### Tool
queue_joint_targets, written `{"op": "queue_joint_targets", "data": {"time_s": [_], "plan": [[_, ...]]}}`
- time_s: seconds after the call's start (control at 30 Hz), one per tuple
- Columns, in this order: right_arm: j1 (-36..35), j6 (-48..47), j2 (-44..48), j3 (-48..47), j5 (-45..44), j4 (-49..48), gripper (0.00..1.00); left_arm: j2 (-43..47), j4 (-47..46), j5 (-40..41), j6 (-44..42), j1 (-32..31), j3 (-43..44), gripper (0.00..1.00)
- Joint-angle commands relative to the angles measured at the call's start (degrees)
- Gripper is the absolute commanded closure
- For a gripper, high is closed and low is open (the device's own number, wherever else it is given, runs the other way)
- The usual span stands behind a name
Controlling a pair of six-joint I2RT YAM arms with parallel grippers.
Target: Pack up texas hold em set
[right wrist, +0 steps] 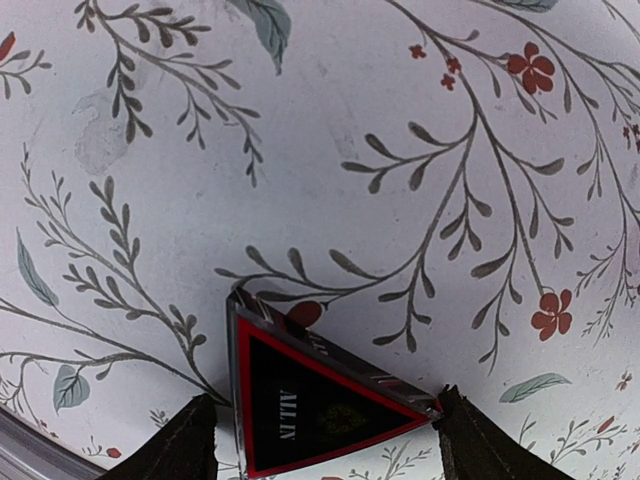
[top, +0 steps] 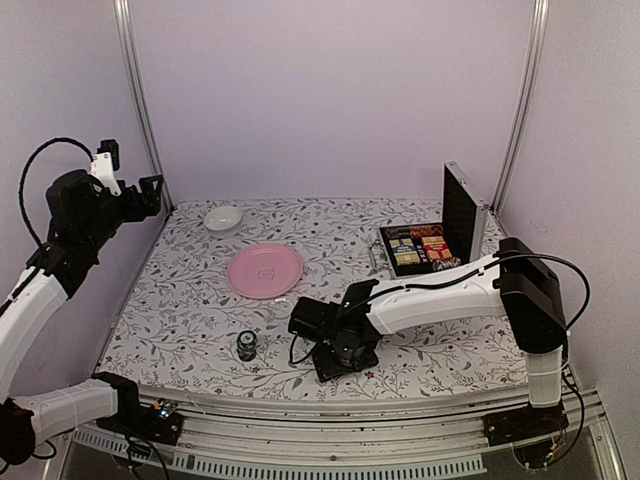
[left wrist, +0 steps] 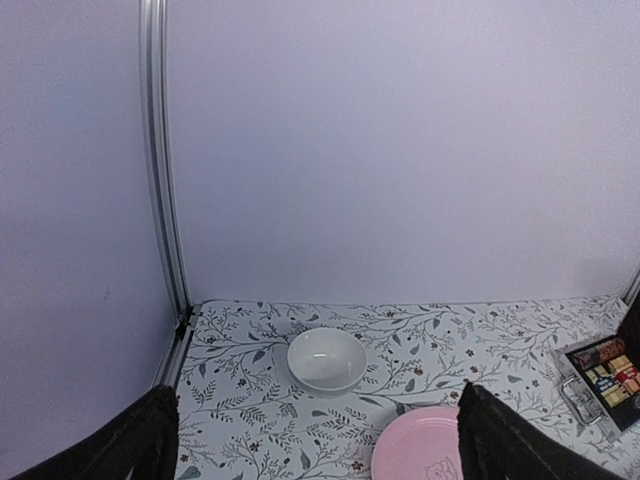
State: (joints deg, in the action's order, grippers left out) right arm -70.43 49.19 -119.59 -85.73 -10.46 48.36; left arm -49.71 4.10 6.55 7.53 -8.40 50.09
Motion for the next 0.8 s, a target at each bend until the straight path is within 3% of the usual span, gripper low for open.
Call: {"op": "queue_joint_targets", "data": {"time_s": [0.0,0.27,0.47,0.6,0.77], "plan": [[0.52,-0.51,-2.04,-0.23,-1.48,0.25,0.28,0.32,-1.22,-0.74,-0.18,-0.63,-0.52,0.03],[0.85,-0.83,-0.83,0.03,-2.03,1.34,0.38,0.41,-1.20,-0.79,-0.20,-0.60,-0.51,0.03],[4.30,-2.89,5.32,1.82,-4.74,1.80,0.44,0.67,-1.20,-0.87,-0.23,-0.59,-0.51,0.03],[9.13,-6.52,10.11,2.06,-8.35,1.66,0.45,0.67,-1.29,-0.83,-0.23,-0.62,-0.56,0.03],[19.97,-13.67,13.83,2.03,-10.15,-2.50,0.45,0.50,-1.33,-0.81,-0.28,-0.61,-0.60,0.03]]}}
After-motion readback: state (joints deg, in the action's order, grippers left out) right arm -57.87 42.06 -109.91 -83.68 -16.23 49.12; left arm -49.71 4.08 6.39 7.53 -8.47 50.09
